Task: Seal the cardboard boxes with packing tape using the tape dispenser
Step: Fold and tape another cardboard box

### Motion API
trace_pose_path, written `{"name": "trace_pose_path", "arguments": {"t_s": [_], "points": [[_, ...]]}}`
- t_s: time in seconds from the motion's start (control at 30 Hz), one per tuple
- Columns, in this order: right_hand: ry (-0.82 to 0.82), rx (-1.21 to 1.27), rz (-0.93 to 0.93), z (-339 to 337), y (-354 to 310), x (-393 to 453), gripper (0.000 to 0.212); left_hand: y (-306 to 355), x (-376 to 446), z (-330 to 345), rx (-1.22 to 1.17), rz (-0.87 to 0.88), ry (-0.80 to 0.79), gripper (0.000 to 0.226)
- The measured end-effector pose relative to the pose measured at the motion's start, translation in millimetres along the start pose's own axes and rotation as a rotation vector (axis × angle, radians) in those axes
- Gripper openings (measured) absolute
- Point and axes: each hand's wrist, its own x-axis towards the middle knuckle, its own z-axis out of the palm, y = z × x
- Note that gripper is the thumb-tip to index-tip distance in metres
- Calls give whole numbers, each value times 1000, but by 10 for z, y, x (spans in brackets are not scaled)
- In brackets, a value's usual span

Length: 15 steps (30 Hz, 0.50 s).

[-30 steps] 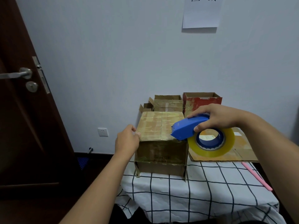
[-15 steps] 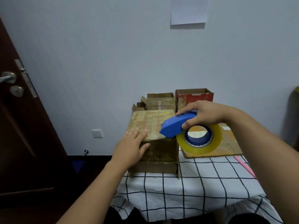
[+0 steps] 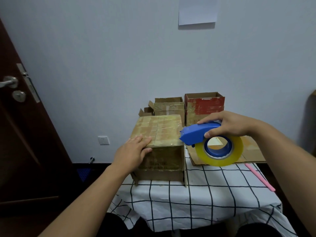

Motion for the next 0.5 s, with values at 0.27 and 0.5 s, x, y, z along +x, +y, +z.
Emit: {"name": "trace_pose_path", "arguments": {"t_s": [0.27, 0.5], "points": [[45, -7, 7, 113, 193, -144, 46, 126, -62, 0, 95, 44, -34, 62], [62, 8, 2, 189, 306, -154, 47, 480, 92, -55, 210, 181, 52, 83]]}}
